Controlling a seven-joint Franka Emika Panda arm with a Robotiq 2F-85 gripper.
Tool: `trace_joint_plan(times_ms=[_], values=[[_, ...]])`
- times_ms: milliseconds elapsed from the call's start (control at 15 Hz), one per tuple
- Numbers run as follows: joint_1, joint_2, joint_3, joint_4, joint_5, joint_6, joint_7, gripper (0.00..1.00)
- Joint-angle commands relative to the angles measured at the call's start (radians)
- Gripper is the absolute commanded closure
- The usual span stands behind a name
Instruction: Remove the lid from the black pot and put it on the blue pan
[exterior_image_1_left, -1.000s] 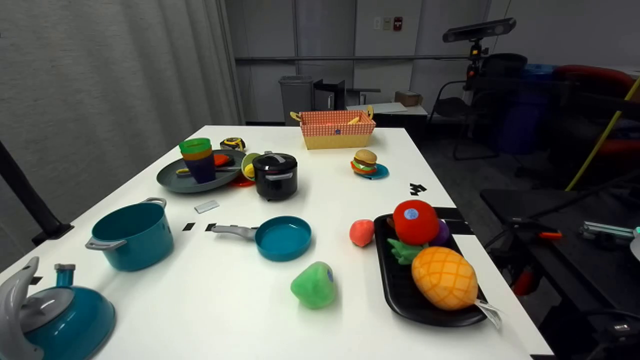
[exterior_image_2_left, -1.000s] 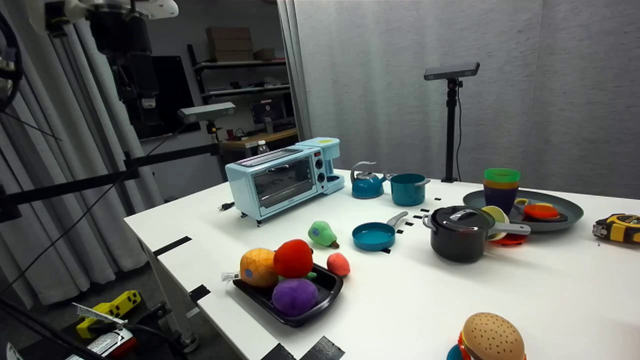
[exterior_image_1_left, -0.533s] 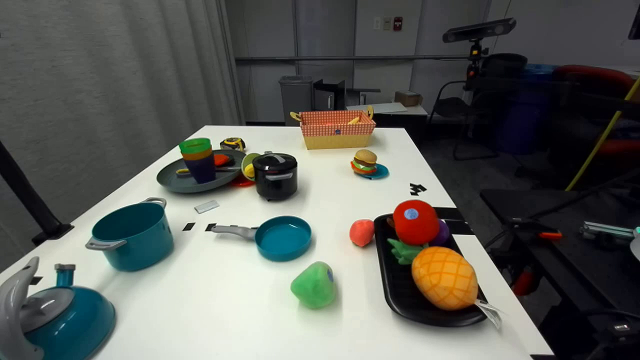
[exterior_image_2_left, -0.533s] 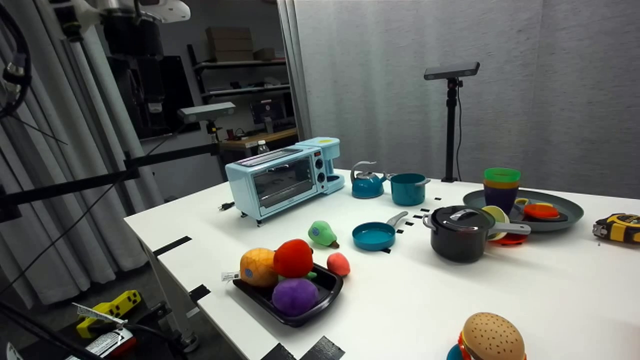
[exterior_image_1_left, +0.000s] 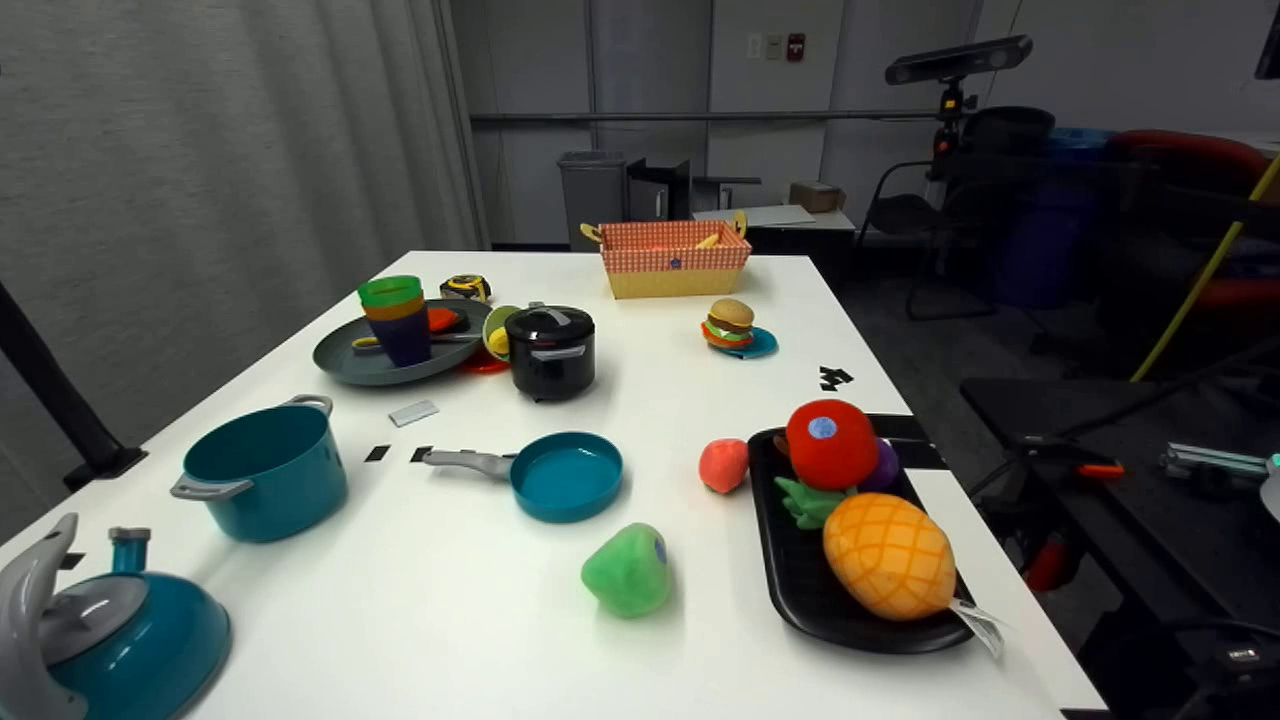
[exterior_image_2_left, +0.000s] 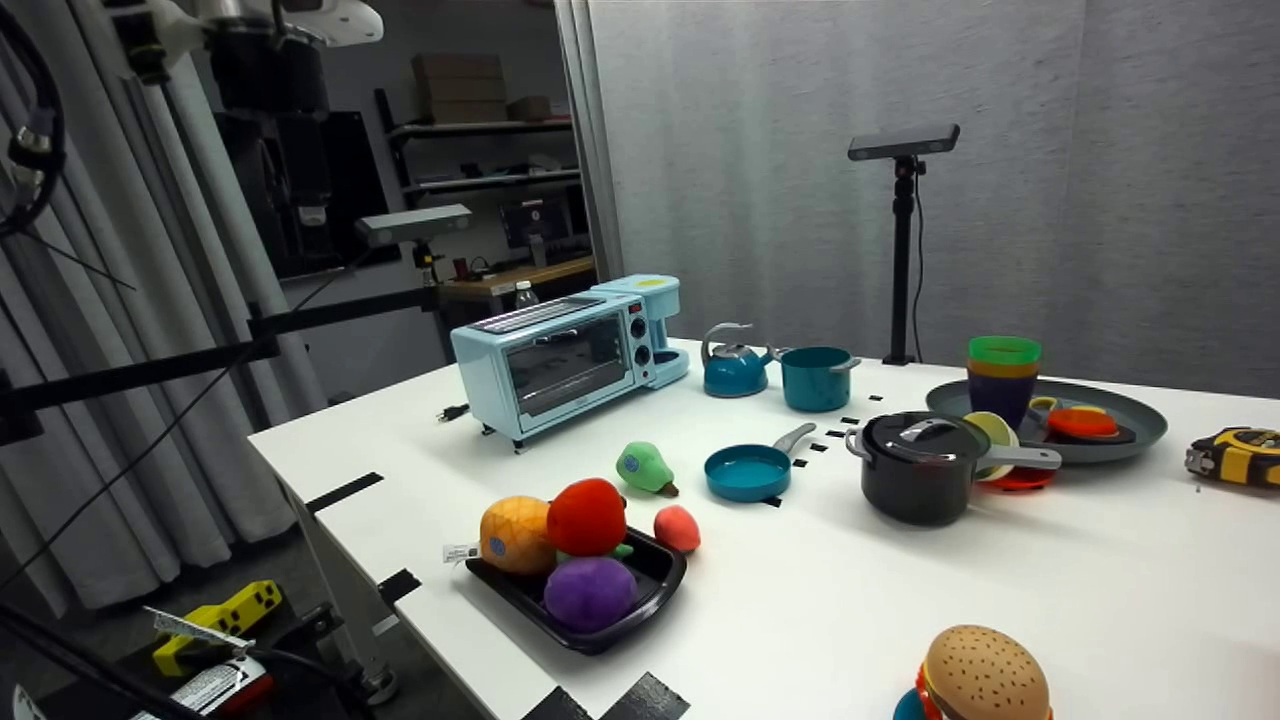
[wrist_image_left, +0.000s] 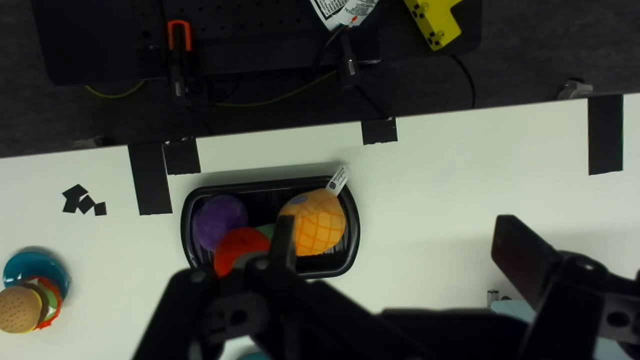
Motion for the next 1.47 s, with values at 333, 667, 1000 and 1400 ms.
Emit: trace_joint_plan(times_ms=[333,667,1000,1400], values=[[-0.022,0.001,0.02,0.0,0.03,-0.009,0.073,0.0],[-0.096,0.061,-0.029,0.019,-0.013,0.054,0.113,0.0],[-0.182,0.15,-0.069,0.052,-0.044,0.121,0.13,0.0],[-0.237,0.244,-0.102,0.112,-0.083,0.163,0.153,0.0]])
